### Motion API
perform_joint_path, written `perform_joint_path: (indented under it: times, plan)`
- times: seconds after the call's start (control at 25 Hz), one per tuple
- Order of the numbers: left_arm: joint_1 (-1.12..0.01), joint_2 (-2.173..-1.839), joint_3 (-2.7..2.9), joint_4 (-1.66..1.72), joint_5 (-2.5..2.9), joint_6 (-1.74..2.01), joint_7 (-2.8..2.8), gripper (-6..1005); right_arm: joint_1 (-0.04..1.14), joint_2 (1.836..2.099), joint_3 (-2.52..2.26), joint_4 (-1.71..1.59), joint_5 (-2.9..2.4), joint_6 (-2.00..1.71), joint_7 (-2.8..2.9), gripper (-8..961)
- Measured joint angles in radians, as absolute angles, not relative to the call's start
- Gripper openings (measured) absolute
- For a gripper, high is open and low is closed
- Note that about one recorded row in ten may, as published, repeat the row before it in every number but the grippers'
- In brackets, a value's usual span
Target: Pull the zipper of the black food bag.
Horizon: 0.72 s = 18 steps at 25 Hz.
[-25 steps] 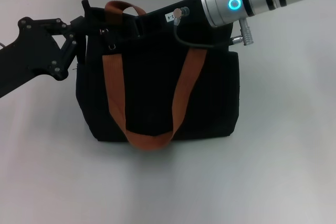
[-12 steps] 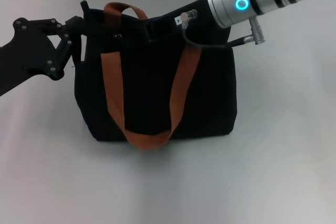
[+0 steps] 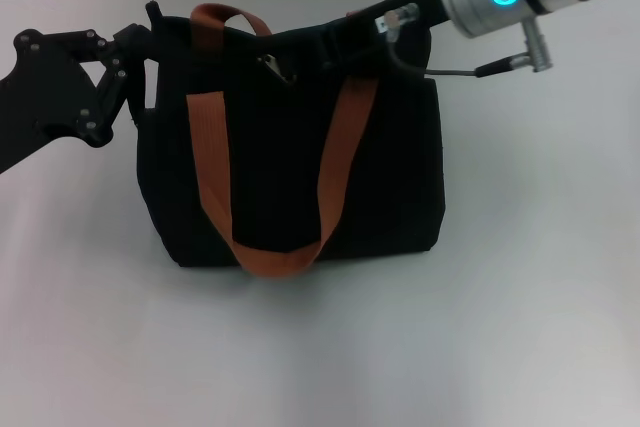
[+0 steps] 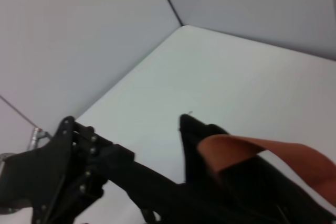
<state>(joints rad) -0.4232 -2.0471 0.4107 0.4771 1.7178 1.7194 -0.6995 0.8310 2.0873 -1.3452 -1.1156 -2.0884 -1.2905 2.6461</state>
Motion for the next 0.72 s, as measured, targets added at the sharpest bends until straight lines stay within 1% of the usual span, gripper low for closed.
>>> perform_joint_path:
  times: [0.32,0.36,0.56,0.72]
  plan:
    - [-0.423,-2.046,0.411,0.477,1.717,1.717,-0.701,40,0.753,2.087,-1.335,-1.228,-2.155,-1.322,2.688,-1]
    - [-0.423,-2.046,0.411,0.477,1.717,1.717,-0.701,40,0.726,2.086,-1.323,-1.256,-2.157,-1.329,2.69,-1]
    - [-0.424,-2.046,0.411,0.477,1.717,1.716,-0.707,41,0.691,2.088,-1.289,-1.295,-2.129,-1.343,2.669,-2]
    - [-0.429,-2.046,0.412,0.477,1.717,1.716,-0.707,41,0.694,2.087,-1.29,-1.289,-2.085,-1.349,2.644,-2]
